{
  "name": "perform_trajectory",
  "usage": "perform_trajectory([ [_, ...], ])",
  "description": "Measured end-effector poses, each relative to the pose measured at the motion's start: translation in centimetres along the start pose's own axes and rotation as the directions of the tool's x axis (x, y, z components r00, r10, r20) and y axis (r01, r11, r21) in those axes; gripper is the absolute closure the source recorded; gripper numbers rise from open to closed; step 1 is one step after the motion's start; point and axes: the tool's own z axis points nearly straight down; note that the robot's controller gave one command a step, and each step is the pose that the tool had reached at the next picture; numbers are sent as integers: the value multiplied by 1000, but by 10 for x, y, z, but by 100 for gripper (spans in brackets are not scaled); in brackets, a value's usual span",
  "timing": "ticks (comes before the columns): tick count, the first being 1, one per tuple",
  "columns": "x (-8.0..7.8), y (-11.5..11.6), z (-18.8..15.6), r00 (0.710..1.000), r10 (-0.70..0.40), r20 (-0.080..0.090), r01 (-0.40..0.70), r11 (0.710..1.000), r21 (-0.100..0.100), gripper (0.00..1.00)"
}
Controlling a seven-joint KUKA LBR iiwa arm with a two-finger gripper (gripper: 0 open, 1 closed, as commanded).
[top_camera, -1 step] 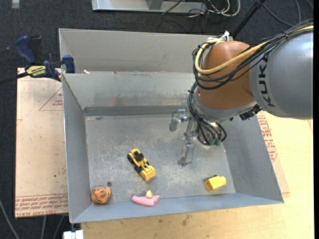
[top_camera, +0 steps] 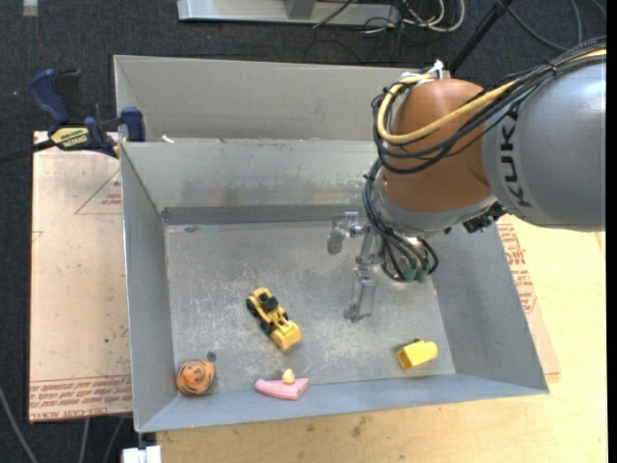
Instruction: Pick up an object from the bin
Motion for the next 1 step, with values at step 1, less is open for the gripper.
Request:
perform_trajectory([
  [1,-44,31,40,999,-36,14,36,999,1,0],
])
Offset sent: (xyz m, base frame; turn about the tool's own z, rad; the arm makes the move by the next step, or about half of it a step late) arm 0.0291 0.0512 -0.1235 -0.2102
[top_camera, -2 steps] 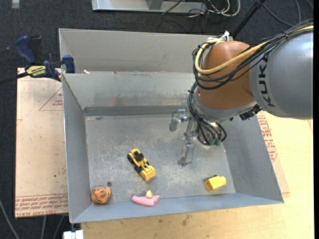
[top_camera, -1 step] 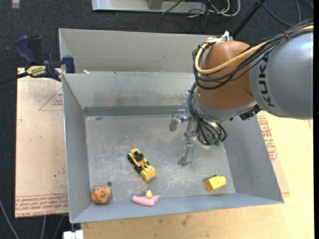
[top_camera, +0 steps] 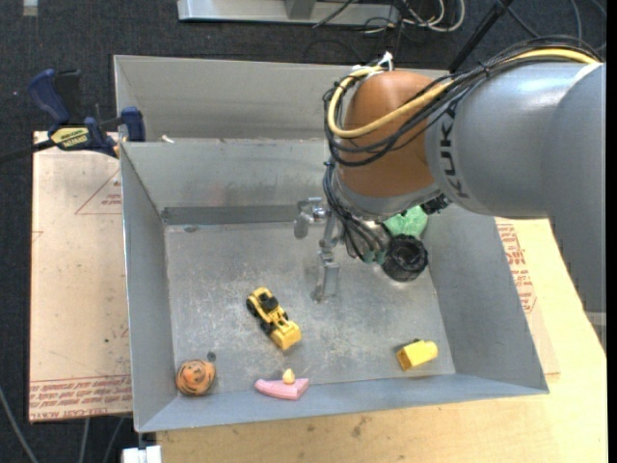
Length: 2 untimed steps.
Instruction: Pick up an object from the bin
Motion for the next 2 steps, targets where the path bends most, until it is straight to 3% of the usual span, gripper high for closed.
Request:
perform_trajectory([
  [1,3,17,60,991,-132,-11,132,991,-3,0],
  [2,16,50,78,917,-398,-16,398,917,-7,0],
])
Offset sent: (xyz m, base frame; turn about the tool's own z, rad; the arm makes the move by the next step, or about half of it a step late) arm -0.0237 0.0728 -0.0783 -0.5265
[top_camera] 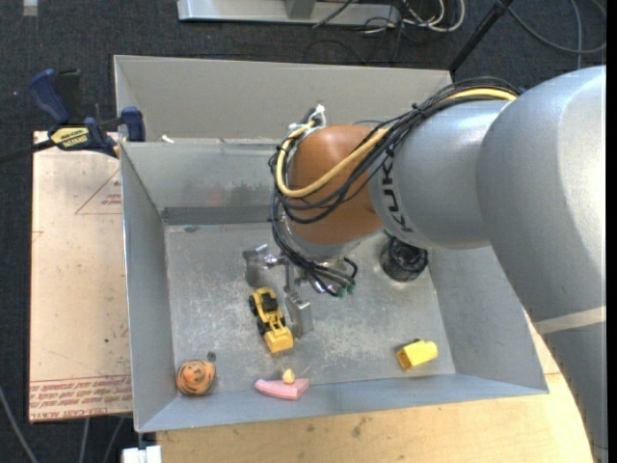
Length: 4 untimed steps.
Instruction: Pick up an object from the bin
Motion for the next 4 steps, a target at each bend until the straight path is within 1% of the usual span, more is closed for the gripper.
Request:
perform_trajectory([
  [1,32,24,5,971,241,2,-241,971,-1,100],
  [2,32,24,5,970,241,2,-241,970,-1,100],
  [3,32,30,-83,975,222,4,-222,975,0,100],
  [4,32,30,-83,975,222,4,-222,975,0,100],
])
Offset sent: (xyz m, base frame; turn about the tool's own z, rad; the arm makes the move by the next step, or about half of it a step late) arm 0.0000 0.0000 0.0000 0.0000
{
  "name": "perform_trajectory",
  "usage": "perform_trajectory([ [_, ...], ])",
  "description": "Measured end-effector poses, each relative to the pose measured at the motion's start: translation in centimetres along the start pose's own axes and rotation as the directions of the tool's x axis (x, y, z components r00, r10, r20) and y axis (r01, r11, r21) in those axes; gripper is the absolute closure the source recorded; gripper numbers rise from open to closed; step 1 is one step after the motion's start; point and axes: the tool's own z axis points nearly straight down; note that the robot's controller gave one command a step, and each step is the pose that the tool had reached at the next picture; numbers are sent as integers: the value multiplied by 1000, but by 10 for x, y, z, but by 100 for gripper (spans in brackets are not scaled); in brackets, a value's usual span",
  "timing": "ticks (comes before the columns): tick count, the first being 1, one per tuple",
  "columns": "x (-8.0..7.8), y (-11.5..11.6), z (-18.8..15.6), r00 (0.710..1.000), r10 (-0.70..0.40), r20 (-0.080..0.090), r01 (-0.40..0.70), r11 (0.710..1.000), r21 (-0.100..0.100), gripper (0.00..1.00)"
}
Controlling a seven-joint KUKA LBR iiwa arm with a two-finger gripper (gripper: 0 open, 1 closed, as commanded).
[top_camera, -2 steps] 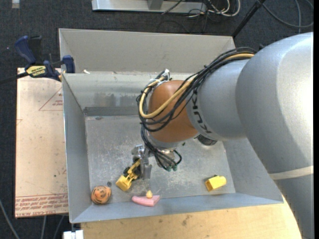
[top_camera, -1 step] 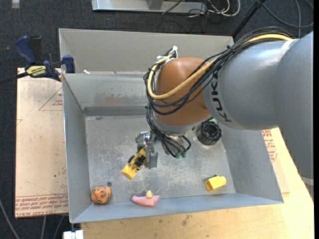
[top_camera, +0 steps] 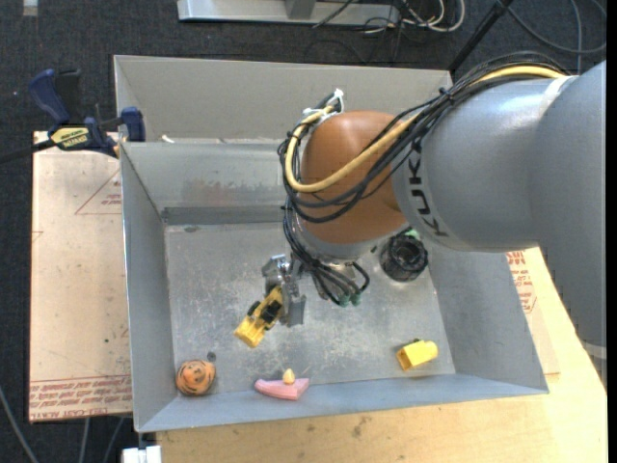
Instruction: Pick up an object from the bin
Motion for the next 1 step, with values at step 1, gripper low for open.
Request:
perform_trajectory([
  [1,4,5,-55,1000,-6,-6,6,1000,1,100],
])
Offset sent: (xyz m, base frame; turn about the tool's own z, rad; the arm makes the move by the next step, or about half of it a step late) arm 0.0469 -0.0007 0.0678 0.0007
